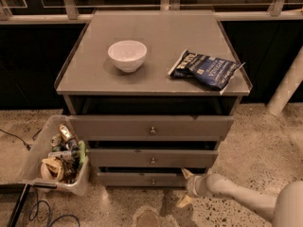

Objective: Open bottom drawer

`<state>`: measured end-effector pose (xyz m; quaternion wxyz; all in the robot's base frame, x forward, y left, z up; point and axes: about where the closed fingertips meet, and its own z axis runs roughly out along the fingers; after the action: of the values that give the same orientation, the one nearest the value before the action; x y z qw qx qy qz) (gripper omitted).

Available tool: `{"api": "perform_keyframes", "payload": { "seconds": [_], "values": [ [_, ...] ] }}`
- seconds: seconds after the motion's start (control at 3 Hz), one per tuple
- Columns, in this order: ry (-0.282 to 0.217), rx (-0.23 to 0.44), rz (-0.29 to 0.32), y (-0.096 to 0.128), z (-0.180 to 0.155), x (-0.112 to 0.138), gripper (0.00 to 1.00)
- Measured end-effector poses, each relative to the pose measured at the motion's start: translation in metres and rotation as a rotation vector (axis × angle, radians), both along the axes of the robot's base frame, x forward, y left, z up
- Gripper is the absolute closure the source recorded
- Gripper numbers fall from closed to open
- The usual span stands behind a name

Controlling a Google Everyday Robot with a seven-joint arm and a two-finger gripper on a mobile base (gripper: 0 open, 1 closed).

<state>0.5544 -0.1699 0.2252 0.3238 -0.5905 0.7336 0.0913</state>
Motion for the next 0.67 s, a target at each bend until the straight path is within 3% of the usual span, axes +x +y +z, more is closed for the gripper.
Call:
{"api": "perform_keyframes", "payload": {
  "seconds": [0.33,0.67],
  "values": [
    [0.081,0.005,0.002,0.0068,-0.0342,-0.0136,0.00],
    [0.071,0.010,0.008,0.0107,-0.0324,-0.0093,0.00]
  ]
}}
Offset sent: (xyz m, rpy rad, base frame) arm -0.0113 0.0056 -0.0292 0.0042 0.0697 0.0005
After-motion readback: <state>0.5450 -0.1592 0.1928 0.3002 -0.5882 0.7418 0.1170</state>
